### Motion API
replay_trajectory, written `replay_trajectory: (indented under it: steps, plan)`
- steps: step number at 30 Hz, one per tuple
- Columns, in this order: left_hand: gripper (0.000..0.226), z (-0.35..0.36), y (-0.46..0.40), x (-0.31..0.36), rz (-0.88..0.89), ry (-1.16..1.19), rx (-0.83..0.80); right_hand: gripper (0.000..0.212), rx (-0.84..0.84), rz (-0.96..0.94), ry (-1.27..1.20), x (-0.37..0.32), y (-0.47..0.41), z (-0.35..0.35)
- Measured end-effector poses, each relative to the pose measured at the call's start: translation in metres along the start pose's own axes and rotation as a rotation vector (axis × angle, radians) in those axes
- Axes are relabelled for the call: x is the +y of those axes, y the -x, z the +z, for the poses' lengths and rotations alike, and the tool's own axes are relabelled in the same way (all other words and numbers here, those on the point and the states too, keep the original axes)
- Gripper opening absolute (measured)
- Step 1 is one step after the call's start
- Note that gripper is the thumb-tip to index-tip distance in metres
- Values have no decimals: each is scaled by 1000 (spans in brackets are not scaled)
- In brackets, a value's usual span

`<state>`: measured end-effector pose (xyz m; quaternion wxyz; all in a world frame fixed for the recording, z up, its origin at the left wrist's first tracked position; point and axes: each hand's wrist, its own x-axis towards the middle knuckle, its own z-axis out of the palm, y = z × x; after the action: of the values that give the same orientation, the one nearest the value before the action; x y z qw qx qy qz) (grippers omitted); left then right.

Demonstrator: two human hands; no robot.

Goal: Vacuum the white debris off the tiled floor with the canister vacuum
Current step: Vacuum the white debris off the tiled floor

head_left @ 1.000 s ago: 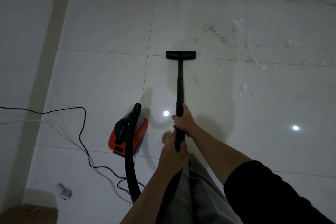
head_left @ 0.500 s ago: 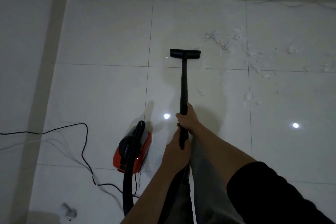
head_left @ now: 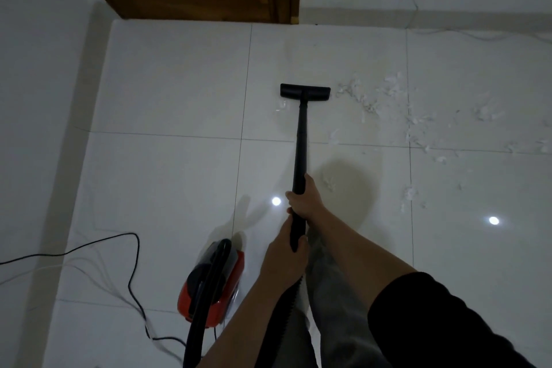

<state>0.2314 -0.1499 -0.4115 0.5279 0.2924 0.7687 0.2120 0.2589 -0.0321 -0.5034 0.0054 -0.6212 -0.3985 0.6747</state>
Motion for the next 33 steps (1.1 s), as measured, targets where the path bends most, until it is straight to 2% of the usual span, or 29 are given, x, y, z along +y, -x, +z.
replay_trajectory:
  steps: [5, 9, 14, 18, 21, 26, 33]
  plan:
    - [51, -5, -37, 36, 1, 3, 26, 73, -3, -19, 2, -39, -26, -20]
    - [40, -6, -63, 56, -13, 17, 40, 75, 2, -26, 7, -62, -44, -32]
    - [43, -10, -92, 76, 18, -16, 37, 67, 8, -39, 28, -85, -69, -46]
    - [54, -15, -113, 91, 5, -29, 20, 71, 2, -62, 64, -104, -82, -56]
    - [54, -21, -128, 102, -28, -37, 15, 68, 11, -77, 86, -120, -92, -61]
    - [29, -31, -158, 118, -80, -15, -11, 75, 10, -49, 53, -152, -113, -67]
    - [46, -48, -190, 149, 8, 4, 1, 79, 28, -28, 1, -184, -141, -71]
